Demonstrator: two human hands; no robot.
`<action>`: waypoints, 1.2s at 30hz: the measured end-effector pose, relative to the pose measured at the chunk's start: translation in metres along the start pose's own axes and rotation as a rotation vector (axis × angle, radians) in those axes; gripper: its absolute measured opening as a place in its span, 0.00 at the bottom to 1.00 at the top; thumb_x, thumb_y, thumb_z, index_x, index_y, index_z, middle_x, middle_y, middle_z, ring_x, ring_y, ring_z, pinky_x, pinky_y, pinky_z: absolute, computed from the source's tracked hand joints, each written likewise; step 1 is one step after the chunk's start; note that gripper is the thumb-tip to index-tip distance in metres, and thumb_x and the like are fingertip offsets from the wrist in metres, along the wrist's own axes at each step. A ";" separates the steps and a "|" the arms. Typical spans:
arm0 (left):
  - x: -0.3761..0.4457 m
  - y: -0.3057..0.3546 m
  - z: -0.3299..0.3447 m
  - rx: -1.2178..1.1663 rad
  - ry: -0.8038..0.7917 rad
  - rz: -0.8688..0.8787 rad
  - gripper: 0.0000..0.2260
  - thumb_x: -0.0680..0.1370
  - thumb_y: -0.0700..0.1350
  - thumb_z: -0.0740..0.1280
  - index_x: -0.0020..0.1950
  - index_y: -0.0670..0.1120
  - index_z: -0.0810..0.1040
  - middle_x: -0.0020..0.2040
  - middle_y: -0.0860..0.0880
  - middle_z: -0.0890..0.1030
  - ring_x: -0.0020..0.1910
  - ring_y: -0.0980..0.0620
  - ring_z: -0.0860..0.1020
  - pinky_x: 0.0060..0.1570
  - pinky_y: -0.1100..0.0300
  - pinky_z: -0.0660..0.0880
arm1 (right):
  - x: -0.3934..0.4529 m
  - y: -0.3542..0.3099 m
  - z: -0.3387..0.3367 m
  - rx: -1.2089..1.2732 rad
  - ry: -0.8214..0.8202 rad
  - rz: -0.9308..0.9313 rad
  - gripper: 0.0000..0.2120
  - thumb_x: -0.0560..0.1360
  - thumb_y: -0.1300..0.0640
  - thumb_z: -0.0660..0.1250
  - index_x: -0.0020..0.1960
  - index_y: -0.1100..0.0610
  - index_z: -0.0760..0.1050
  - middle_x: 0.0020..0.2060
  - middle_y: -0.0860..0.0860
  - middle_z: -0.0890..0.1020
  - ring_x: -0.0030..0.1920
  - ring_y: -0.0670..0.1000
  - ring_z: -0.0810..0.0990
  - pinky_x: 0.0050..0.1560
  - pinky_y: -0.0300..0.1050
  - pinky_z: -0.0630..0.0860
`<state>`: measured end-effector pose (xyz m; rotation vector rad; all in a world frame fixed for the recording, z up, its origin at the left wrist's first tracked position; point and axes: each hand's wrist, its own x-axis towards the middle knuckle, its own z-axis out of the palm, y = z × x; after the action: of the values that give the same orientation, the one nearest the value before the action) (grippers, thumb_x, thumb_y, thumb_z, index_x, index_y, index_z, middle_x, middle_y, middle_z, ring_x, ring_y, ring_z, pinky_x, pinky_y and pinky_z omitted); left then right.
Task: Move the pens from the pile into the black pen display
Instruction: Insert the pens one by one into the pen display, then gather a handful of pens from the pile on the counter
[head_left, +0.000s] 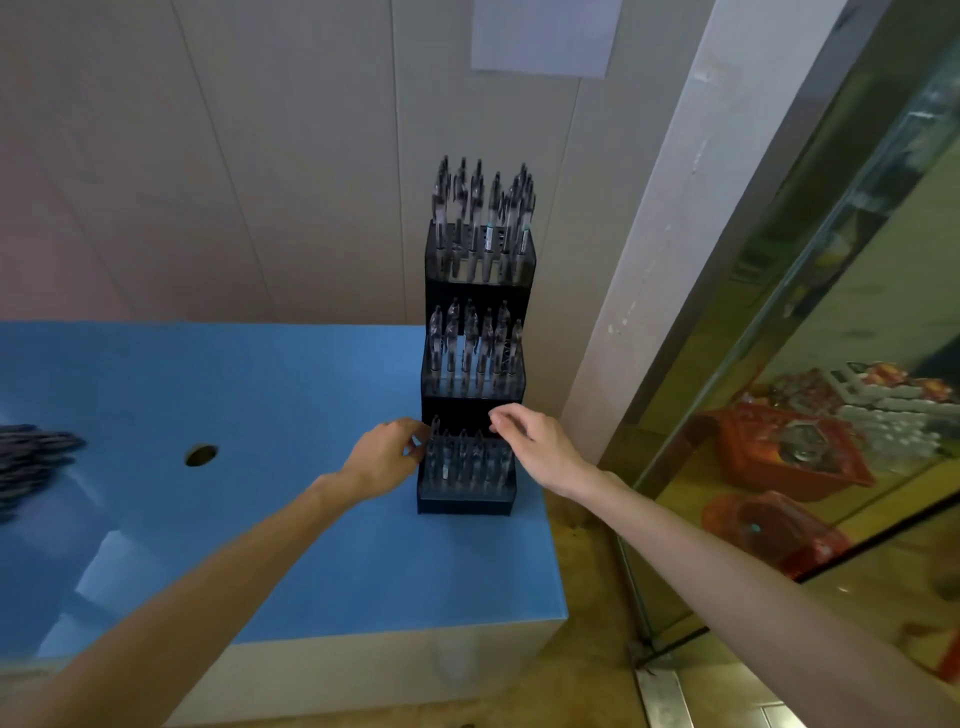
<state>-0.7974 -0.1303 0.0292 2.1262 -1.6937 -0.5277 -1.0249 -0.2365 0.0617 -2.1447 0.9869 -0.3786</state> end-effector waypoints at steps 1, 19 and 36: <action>-0.002 0.000 -0.003 -0.004 0.036 -0.010 0.13 0.81 0.40 0.64 0.65 0.45 0.80 0.60 0.47 0.82 0.54 0.46 0.81 0.53 0.52 0.78 | -0.001 -0.002 -0.003 -0.047 0.003 -0.019 0.21 0.85 0.43 0.57 0.70 0.54 0.75 0.61 0.48 0.82 0.60 0.48 0.80 0.62 0.50 0.78; -0.112 0.057 -0.083 0.692 -0.053 0.085 0.33 0.84 0.65 0.46 0.83 0.46 0.54 0.82 0.42 0.54 0.81 0.41 0.54 0.79 0.42 0.51 | -0.103 -0.084 -0.014 -0.743 0.279 -0.010 0.37 0.83 0.35 0.48 0.83 0.57 0.48 0.82 0.58 0.51 0.82 0.59 0.43 0.80 0.61 0.45; -0.287 -0.194 -0.198 0.646 -0.098 -0.292 0.34 0.83 0.67 0.45 0.81 0.46 0.59 0.81 0.42 0.59 0.78 0.40 0.59 0.77 0.40 0.53 | -0.036 -0.258 0.206 -0.691 -0.035 -0.030 0.39 0.83 0.37 0.56 0.82 0.60 0.47 0.80 0.59 0.56 0.81 0.61 0.46 0.79 0.59 0.52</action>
<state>-0.5942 0.2014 0.1193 2.8710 -1.7828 -0.1631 -0.8026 0.0062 0.1080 -2.7662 1.1832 0.0016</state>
